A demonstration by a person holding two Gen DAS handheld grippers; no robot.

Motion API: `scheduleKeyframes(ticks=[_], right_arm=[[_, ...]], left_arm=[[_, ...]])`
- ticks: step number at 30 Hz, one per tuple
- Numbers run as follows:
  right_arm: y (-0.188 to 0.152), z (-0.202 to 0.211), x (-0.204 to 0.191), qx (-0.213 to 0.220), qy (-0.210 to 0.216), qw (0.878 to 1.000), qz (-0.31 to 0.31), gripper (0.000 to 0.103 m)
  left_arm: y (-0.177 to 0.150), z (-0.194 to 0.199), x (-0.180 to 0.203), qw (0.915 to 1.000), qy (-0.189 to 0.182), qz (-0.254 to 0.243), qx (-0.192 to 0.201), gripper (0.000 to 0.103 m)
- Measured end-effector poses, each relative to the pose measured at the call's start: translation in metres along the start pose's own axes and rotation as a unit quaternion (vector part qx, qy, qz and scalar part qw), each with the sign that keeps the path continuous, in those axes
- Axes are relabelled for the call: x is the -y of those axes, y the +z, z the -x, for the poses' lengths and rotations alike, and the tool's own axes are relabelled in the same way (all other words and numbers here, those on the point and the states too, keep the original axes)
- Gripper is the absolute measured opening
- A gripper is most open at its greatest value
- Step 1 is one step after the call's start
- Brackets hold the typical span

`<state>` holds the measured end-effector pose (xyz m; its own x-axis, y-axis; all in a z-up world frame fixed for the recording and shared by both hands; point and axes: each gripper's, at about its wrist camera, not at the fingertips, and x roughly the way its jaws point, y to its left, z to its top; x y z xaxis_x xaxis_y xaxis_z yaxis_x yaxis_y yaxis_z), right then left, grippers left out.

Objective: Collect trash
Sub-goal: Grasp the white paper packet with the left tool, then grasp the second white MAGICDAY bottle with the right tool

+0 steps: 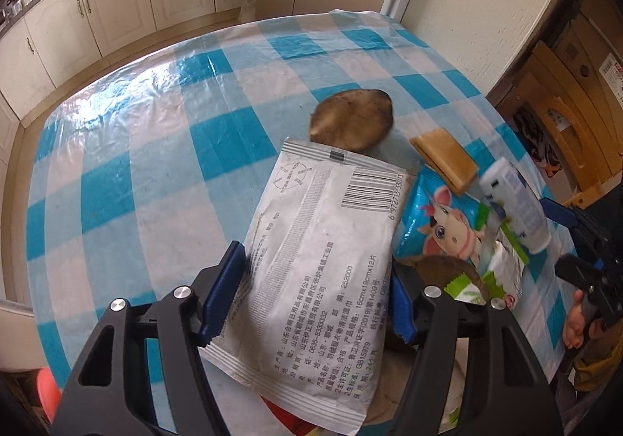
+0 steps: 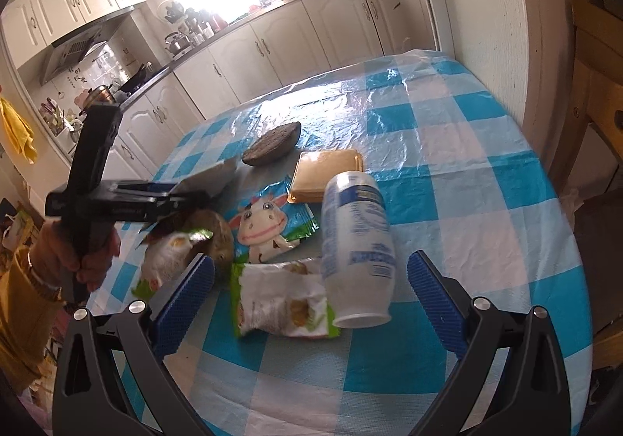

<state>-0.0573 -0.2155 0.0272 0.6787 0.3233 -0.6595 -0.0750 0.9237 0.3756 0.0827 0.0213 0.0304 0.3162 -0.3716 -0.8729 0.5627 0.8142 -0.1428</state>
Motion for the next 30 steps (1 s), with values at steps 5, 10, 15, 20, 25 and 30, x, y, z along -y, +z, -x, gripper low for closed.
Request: scheduleKeyframes(ticks=[5,10,15,20,25,30], right_arm=[[0.002,-0.002,0.004,0.001,-0.024,1.000,0.006,0.098],[0.011,-0.008,0.022,0.002,-0.061,0.998,-0.003,0.098],[0.015,-0.016,0.043,-0.010,-0.071,0.997,-0.022,0.096],[0.011,-0.017,0.047,-0.016,-0.085,0.996,-0.024,0.051],[0.010,-0.013,0.050,-0.010,-0.087,0.996,-0.031,0.045],[0.011,0.002,0.041,0.012,-0.073,0.997,-0.028,0.045]], left_arm=[[-0.014,0.013,-0.003,0.9988,-0.007,0.041,0.026,0.063],[-0.018,0.018,-0.014,0.9951,-0.019,0.082,0.051,0.060],[-0.016,0.020,-0.015,0.9931,-0.022,0.099,0.059,0.057],[-0.015,0.026,-0.024,0.9893,-0.031,0.124,0.070,0.052],[-0.015,0.030,-0.030,0.9874,-0.029,0.136,0.075,0.050],[-0.020,0.035,-0.038,0.9844,-0.032,0.154,0.079,0.047]])
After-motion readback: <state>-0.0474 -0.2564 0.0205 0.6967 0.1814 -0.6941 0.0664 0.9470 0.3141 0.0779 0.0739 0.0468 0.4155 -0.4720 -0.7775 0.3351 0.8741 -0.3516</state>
